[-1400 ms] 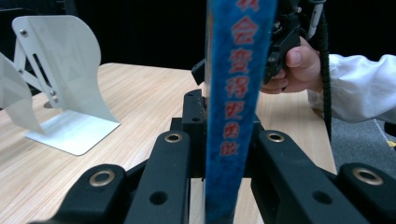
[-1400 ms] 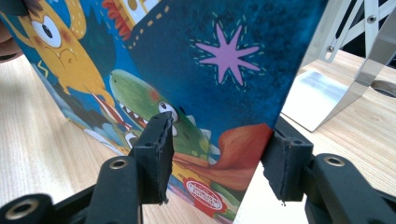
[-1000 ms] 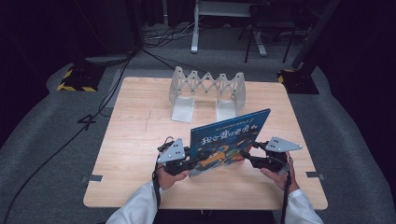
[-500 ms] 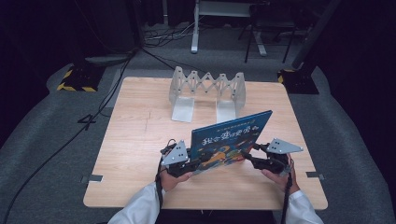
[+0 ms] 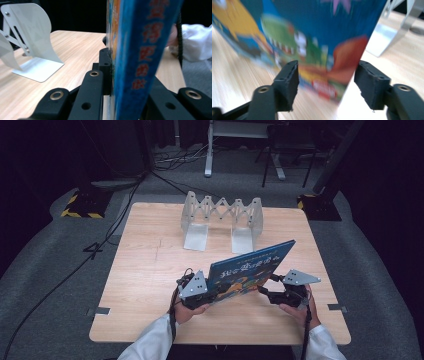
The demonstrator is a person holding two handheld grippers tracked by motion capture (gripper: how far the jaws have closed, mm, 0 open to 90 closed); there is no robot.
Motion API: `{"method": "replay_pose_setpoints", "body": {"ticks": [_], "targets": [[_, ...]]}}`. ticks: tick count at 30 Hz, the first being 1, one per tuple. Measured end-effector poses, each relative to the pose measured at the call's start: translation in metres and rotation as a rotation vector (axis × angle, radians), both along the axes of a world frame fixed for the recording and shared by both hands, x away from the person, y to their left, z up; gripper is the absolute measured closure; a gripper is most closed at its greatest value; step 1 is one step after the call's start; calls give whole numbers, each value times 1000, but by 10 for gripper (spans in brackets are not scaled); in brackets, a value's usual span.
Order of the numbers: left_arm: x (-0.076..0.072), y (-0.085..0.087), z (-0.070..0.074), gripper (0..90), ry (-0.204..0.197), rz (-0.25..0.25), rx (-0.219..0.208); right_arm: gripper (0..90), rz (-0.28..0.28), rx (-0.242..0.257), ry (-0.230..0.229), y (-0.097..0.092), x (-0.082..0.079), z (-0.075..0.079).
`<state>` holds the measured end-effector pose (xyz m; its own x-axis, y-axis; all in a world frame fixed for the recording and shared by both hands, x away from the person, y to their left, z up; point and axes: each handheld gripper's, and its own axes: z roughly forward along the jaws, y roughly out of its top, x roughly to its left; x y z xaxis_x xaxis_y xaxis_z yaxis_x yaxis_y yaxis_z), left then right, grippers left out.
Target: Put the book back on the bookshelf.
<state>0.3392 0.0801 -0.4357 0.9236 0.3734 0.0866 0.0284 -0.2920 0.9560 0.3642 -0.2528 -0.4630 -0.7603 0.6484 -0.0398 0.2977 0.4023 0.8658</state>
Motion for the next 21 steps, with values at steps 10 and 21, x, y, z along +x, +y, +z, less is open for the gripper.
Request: {"method": "replay_pose_setpoints", "body": {"ticks": [10, 21], "targets": [[-2, 8, 6, 828, -34, 83, 18, 293, -69, -83, 82, -27, -9, -22], [1, 25, 19, 828, -70, 170, 32, 259, -175, -77, 126, -57, -14, -32]]}}
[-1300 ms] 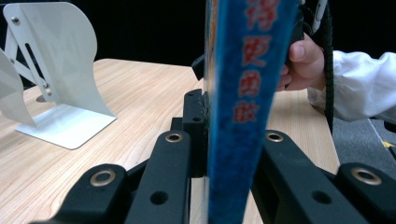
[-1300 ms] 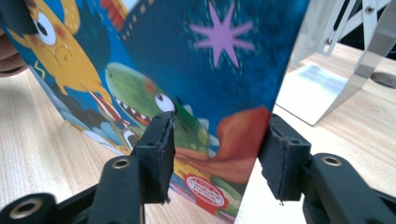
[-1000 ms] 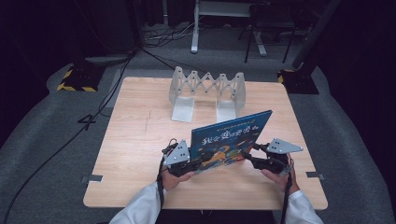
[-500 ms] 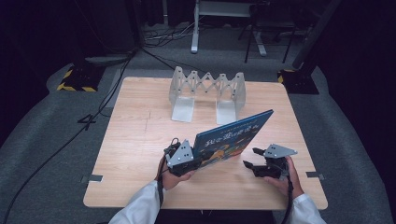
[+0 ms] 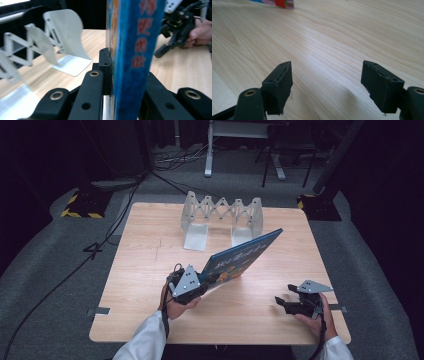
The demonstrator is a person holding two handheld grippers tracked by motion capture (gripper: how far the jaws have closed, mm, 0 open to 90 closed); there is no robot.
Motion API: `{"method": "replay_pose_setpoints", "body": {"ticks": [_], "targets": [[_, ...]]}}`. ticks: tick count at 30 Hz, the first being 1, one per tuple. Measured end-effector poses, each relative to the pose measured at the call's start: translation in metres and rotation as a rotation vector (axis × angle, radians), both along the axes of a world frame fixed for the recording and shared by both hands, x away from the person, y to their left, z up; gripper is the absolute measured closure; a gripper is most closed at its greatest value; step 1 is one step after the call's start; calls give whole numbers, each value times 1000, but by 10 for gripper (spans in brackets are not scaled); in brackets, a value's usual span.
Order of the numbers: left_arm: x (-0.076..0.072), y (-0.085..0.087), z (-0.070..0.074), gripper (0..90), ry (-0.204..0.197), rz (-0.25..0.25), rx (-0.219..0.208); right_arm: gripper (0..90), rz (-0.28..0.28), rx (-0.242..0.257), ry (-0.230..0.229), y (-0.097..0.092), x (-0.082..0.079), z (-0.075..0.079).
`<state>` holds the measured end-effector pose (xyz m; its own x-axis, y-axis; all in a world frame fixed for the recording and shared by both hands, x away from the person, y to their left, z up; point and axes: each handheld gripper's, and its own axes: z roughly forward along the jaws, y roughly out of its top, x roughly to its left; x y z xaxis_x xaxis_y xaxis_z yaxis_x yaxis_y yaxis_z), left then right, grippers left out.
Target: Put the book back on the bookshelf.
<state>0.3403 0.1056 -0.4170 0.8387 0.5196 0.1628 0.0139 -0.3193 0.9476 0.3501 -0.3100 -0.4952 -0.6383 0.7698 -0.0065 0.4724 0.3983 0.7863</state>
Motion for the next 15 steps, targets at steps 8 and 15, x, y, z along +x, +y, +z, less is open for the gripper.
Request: {"method": "replay_pose_setpoints", "body": {"ticks": [8, 15], "targets": [[5, 16, 7, 829, -30, 76, 38, 260, -7, -17, 16, -1, 1, -3], [12, 34, 12, 829, -34, 142, 43, 260, 5, -36, 24, 1, 1, -5]]}}
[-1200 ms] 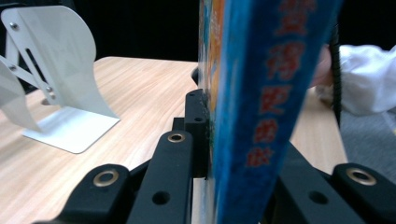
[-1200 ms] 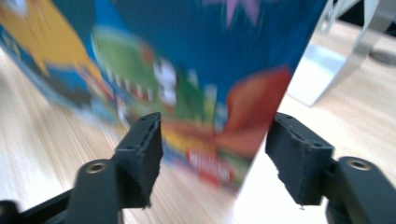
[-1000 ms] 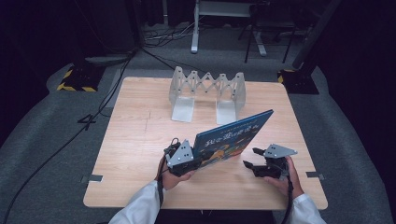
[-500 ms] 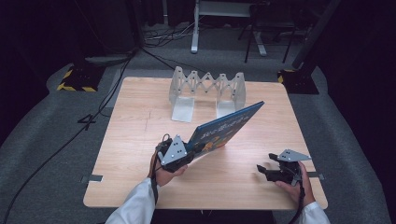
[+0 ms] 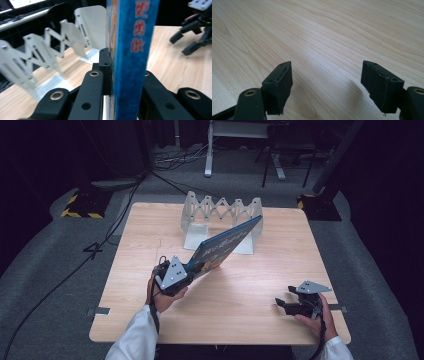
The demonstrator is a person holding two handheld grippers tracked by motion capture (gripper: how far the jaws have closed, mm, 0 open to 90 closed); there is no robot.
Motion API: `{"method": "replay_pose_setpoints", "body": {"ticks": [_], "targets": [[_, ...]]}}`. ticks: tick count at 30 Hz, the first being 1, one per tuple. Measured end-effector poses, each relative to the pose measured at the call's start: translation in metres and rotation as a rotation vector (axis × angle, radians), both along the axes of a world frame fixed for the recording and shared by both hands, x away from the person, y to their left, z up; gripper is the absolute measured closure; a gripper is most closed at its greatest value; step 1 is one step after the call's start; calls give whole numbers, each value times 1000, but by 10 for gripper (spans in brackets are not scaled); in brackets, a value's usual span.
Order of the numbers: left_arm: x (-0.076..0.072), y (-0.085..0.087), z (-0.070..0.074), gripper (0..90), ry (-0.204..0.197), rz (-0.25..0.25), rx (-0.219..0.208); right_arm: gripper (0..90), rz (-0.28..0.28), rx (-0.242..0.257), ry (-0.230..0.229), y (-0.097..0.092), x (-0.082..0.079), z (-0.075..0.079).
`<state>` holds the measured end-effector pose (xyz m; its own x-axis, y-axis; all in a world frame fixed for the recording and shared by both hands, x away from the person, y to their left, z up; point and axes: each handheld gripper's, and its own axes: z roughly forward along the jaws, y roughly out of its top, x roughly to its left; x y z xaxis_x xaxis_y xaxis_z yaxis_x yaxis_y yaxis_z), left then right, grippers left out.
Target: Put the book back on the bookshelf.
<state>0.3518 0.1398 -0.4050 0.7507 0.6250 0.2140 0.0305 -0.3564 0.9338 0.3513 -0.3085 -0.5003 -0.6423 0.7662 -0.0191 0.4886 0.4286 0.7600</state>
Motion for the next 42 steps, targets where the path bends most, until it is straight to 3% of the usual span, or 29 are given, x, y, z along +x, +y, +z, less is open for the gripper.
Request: {"method": "replay_pose_setpoints", "body": {"ticks": [9, 13, 22, 28, 33, 37, 42], "targets": [[12, 17, 7, 829, -6, 74, 13, 263, 13, -22, 7, 2, 0, -2], [18, 20, 11, 829, -22, 109, 41, 264, 19, -25, 12, 3, 1, -2], [33, 29, 20, 828, -37, 154, 36, 269, 23, -24, 15, 3, 1, -2], [50, 30, 23, 827, -44, 192, 0, 271, 27, -20, 18, 3, 1, -2], [67, 24, 13, 827, -26, 198, -33, 274, 32, -20, 18, 2, 1, -2], [71, 20, 7, 826, -27, 192, -56, 280, 35, -18, 18, 2, 1, -2], [72, 25, 3, 825, -8, 224, -104, 278, 39, -17, 20, 3, 1, -2]]}}
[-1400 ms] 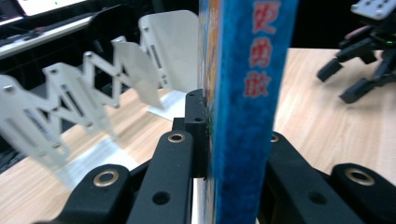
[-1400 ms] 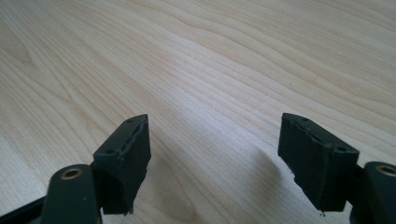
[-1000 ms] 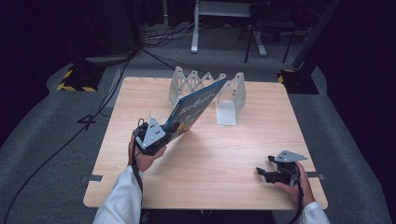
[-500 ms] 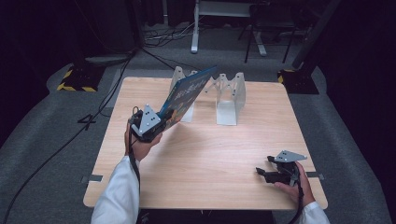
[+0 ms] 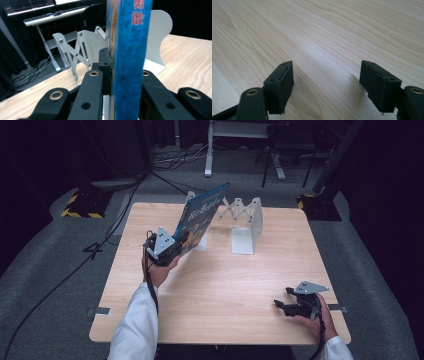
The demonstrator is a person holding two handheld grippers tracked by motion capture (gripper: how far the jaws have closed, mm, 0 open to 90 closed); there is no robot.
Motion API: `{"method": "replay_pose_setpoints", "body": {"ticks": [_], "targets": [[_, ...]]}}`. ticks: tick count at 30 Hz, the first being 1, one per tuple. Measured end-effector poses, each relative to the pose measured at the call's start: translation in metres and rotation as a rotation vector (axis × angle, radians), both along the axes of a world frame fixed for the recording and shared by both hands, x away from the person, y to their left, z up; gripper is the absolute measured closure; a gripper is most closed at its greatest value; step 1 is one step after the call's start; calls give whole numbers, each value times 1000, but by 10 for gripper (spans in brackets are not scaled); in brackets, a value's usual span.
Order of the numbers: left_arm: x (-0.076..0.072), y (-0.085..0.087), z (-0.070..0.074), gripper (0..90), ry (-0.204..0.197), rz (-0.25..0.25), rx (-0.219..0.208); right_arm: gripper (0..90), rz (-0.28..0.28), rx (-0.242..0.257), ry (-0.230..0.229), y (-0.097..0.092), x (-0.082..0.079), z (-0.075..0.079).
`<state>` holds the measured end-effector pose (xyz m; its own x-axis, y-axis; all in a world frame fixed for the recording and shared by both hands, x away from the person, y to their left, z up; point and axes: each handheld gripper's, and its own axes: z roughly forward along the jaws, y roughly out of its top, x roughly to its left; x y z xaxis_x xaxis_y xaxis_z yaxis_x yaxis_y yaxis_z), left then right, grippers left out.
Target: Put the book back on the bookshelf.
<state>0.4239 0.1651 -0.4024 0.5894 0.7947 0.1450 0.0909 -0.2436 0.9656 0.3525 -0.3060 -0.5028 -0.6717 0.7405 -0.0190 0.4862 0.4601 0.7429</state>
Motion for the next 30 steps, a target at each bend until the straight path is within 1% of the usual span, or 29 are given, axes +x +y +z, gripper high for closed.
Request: {"method": "replay_pose_setpoints", "body": {"ticks": [2, 3, 4, 5, 6, 7, 8, 9, 13, 16, 22, 27, 30], "targets": [[0, 3, -5, 825, 13, 15, -39, 277, 0, 0, -1, 0, 0, 0], [-1, 4, -7, 824, 13, 27, -48, 275, 0, 0, -1, 0, 0, 0], [-1, 5, -10, 824, 21, 39, -54, 275, -1, 0, -1, 0, 0, 0], [0, 4, -14, 825, 36, 50, -59, 274, -1, 0, -2, 0, 0, 0], [1, 4, -17, 824, 42, 58, -54, 273, -1, 0, -2, 0, 0, 0], [2, 3, -20, 824, 47, 61, -56, 270, -1, 0, -1, 0, 0, 0], [2, 3, -20, 824, 47, 61, -56, 270, -1, 0, -1, 0, 0, 0], [3, 2, -24, 824, 56, 69, -63, 269, -2, 1, -2, 1, 0, 0], [6, -2, -27, 824, 64, 84, -67, 266, -1, 0, 0, 1, 0, 0], [9, -5, -28, 824, 79, 97, -69, 266, 0, 4, 0, 1, 0, -1], [19, -10, -30, 824, 111, 126, -106, 266, 2, 5, 1, 1, 0, -1], [24, -15, -32, 824, 122, 137, -99, 266, 8, 5, 1, 1, 0, -1], [27, -19, -34, 822, 129, 147, -108, 264, 10, 4, 2, 1, 0, -1]]}}
